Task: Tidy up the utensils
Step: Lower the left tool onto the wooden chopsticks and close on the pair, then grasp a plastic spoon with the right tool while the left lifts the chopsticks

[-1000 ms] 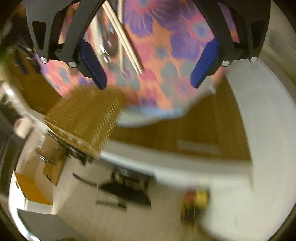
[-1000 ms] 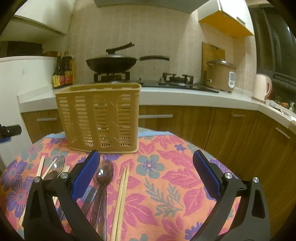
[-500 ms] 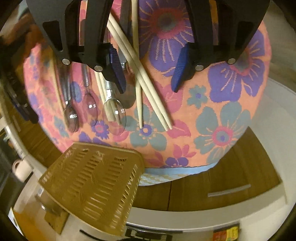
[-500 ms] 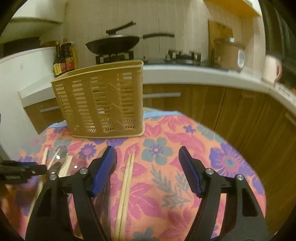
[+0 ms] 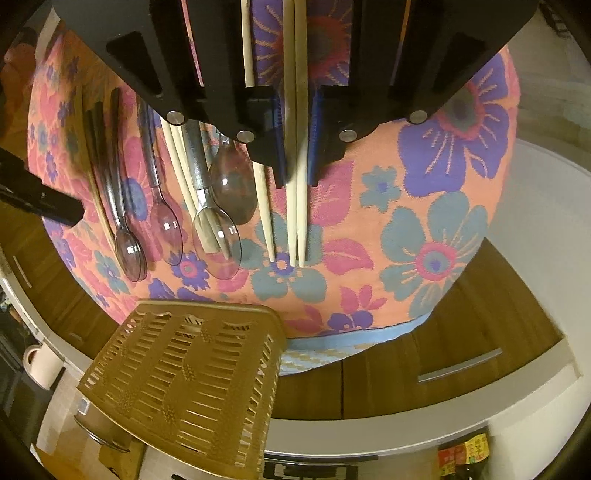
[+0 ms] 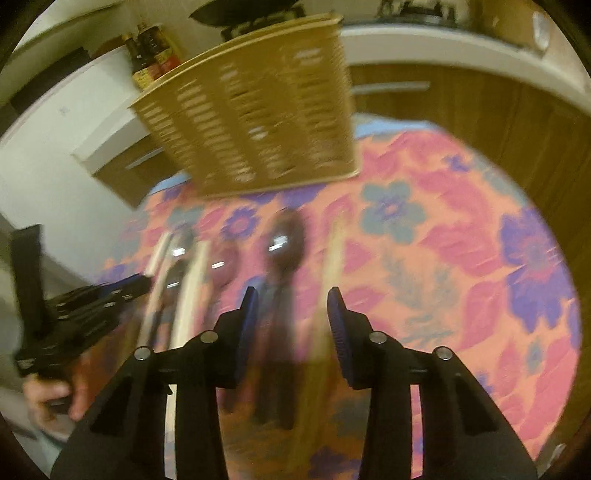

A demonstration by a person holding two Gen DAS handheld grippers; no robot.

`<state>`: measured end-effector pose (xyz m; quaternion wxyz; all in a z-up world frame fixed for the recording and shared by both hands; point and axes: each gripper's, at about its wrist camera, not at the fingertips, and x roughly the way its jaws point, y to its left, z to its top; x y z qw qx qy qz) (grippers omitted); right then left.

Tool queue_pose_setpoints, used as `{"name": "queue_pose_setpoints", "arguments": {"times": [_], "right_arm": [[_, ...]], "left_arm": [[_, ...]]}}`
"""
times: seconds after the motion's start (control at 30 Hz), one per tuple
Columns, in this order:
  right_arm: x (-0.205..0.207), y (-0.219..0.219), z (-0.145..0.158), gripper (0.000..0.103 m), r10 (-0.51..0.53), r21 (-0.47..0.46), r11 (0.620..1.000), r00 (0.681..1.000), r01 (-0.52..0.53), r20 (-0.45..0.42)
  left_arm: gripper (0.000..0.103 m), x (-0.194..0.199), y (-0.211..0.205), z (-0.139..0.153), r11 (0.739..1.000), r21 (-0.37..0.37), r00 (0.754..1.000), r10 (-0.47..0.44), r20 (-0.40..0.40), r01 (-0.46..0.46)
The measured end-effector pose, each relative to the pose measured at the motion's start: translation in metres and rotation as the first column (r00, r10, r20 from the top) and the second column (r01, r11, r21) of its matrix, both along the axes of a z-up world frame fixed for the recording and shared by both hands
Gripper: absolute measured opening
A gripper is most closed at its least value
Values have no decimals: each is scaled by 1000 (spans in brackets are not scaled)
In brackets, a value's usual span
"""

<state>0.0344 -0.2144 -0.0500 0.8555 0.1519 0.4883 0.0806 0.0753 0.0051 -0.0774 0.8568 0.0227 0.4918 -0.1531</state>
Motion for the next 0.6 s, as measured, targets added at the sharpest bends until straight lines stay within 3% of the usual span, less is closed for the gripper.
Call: {"name": "queue_pose_setpoints", "arguments": {"times": [0.13, 0.27, 0.6], "right_arm": [[4, 22, -5, 25, 70, 41, 997, 995, -66, -77], [6, 33, -14, 25, 53, -24, 998, 988, -57, -145], [35, 58, -19, 24, 29, -96, 994, 982, -48, -188]], "left_arm": [[10, -1, 9, 0, 1000, -29, 1000, -4, -3, 4], [10, -3, 18, 2, 999, -33, 1000, -1, 7, 1], [10, -6, 23, 2, 999, -47, 1000, -15, 12, 16]]}}
